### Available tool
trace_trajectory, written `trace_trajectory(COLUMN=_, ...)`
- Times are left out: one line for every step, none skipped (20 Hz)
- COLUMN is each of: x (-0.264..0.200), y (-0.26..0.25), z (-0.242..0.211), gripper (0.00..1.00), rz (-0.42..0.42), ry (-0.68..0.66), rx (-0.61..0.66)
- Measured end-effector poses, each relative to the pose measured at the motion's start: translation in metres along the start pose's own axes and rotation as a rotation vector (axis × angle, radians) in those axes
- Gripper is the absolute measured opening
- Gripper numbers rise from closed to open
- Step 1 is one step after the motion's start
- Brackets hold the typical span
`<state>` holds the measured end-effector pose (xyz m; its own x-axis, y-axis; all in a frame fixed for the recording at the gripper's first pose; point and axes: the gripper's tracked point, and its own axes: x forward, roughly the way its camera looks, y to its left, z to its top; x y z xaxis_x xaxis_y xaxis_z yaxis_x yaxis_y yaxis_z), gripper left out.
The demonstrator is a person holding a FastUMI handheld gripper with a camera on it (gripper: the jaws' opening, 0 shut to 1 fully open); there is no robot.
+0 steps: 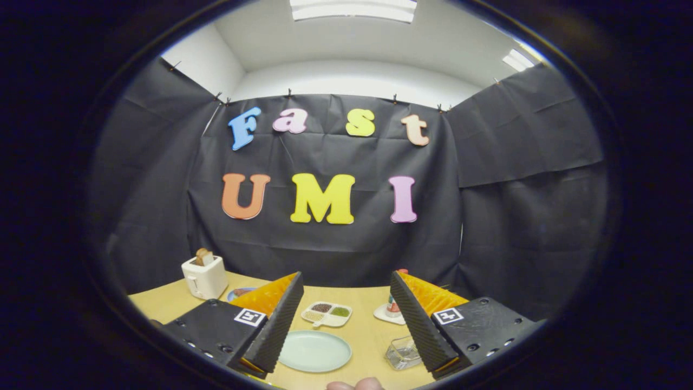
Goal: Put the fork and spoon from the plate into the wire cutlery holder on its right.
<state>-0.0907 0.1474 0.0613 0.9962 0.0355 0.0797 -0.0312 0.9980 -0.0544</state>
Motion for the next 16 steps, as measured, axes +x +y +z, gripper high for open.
trace_trajectory(x=0.000, y=0.000, z=0.001, gripper=0.96, rz=0.002, ry=0.004, rx=0.008)
trace_trajectory(x=0.000, y=0.000, z=0.002, gripper=0.96, rz=0.005, ry=0.007, rx=0.019)
trace_trajectory(x=0.001, y=-0.001, z=0.001, gripper=0.96, rz=0.006, ry=0.013, rx=0.028)
trace_trajectory(x=0.000, y=-0.003, z=0.000, gripper=0.96, rz=0.006, ry=0.023, rx=0.036)
trace_trajectory(x=0.001, y=-0.006, z=-0.002, gripper=0.96, rz=0.003, ry=0.030, rx=0.047)
trace_trajectory(x=0.001, y=-0.009, z=-0.003, gripper=0.96, rz=0.000, ry=0.034, rx=0.059)
trace_trajectory(x=0.003, y=-0.012, z=-0.004, gripper=0.96, rz=-0.006, ry=0.035, rx=0.067)
trace_trajectory(x=0.004, y=-0.017, z=-0.008, gripper=0.96, rz=-0.014, ry=0.041, rx=0.070)
trace_trajectory(x=0.005, y=-0.019, z=-0.011, gripper=0.96, rz=-0.019, ry=0.053, rx=0.075)
trace_trajectory(x=0.006, y=-0.020, z=-0.012, gripper=0.96, rz=-0.024, ry=0.057, rx=0.076)
trace_trajectory(x=0.006, y=-0.021, z=-0.012, gripper=0.96, rz=-0.025, ry=0.059, rx=0.075)
trace_trajectory(x=0.005, y=-0.021, z=-0.012, gripper=0.96, rz=-0.024, ry=0.059, rx=0.075)
trace_trajectory(x=0.004, y=-0.021, z=-0.012, gripper=0.96, rz=-0.023, ry=0.059, rx=0.079)
trace_trajectory(x=0.004, y=-0.022, z=-0.012, gripper=0.96, rz=-0.023, ry=0.059, rx=0.082)
trace_trajectory(x=0.003, y=-0.022, z=-0.012, gripper=0.96, rz=-0.023, ry=0.060, rx=0.086)
trace_trajectory(x=0.003, y=-0.022, z=-0.012, gripper=0.96, rz=-0.023, ry=0.060, rx=0.090)
